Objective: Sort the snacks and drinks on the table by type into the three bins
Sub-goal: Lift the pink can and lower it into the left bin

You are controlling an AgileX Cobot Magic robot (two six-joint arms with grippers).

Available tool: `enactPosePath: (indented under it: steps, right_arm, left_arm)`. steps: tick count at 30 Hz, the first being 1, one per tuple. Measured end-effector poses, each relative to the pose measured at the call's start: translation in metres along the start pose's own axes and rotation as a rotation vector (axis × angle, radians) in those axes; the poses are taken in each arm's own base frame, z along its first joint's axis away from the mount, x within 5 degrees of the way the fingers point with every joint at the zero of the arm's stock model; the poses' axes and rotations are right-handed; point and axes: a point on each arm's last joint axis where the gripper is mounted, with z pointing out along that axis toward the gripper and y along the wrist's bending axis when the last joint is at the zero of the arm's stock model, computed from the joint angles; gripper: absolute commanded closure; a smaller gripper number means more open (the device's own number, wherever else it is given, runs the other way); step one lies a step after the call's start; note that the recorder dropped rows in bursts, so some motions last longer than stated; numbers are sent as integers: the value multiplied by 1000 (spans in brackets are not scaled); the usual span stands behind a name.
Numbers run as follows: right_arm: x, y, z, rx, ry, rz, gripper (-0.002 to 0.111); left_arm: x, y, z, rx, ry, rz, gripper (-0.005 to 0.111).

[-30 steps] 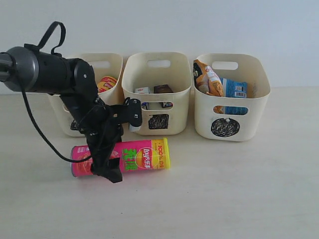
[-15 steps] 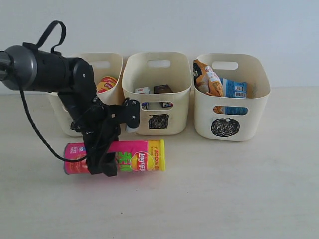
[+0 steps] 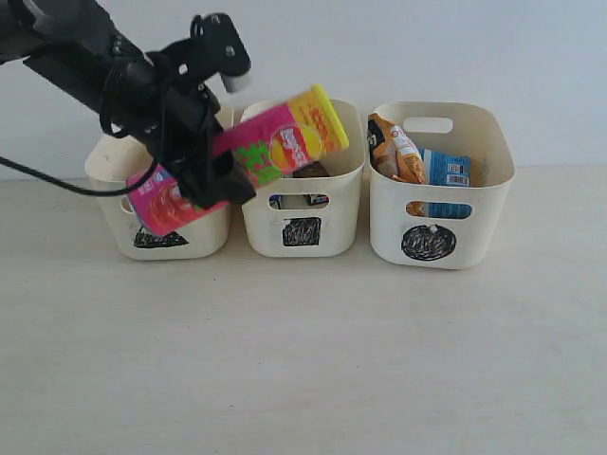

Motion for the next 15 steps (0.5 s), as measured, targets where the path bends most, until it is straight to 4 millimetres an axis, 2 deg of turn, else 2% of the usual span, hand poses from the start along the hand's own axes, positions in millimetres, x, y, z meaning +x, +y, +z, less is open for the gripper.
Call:
enactPosePath:
  steps: [4, 7, 10, 11, 15]
  right_arm:
    - [0, 0, 0, 0, 0, 0, 108]
    - [0, 0, 0, 0, 0, 0, 108]
    - [0, 0, 0, 0, 0, 0, 108]
    - [0, 0, 0, 0, 0, 0, 108]
    - [0, 0, 0, 0, 0, 0, 108]
  left_arm:
    - [-6, 31, -14, -198, -119, -265, 103]
    - [2, 59, -27, -339, -226, -442, 103]
    - [13, 77, -34, -421, -275, -517, 103]
    - [22, 88, -34, -468, -296, -559, 103]
    - [38, 108, -21, -512, -297, -615, 103]
